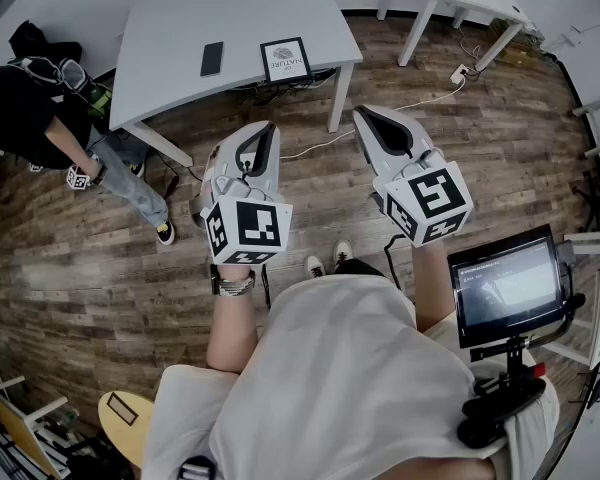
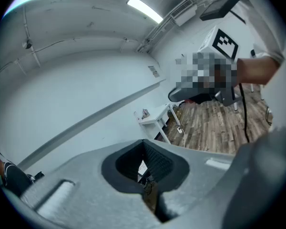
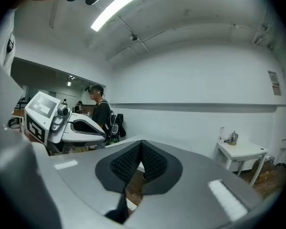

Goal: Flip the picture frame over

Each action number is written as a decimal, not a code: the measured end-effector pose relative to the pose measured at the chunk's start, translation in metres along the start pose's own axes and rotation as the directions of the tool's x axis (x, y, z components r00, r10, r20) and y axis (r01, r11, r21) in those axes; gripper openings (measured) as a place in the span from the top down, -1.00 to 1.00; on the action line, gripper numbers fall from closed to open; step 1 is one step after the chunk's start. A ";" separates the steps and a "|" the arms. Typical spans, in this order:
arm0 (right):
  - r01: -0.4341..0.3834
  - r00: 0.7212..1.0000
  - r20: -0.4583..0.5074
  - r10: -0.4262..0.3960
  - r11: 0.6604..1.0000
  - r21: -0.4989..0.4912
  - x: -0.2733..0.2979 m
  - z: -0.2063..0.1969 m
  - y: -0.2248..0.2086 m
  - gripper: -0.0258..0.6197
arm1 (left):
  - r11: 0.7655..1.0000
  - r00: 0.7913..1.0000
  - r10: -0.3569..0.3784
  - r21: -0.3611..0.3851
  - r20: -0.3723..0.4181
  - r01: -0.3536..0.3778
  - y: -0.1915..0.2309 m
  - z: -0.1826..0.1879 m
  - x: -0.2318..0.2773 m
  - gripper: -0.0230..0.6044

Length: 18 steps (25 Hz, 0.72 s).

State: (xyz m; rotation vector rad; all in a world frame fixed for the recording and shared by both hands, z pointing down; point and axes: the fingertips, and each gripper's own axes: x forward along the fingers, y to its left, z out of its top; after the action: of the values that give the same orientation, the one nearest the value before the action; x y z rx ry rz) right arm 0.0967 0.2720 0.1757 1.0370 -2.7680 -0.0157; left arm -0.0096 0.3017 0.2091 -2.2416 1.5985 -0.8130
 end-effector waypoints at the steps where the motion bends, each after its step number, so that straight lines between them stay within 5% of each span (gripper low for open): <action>1: -0.002 1.000 -0.004 0.002 1.000 0.003 0.000 0.000 0.000 0.92 | 1.000 1.000 0.001 -0.002 -0.001 -0.001 0.000 0.000 0.000 0.91; 18: 0.004 1.000 0.002 -0.004 0.998 0.060 0.009 -0.007 0.000 0.92 | 1.000 1.000 -0.018 0.003 -0.024 0.019 0.004 -0.016 0.007 0.91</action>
State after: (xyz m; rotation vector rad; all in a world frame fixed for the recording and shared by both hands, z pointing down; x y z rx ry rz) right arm 0.0916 0.2664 0.1843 1.0577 -2.7845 0.0665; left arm -0.0207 0.2958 0.2221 -2.2559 1.5881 -0.8496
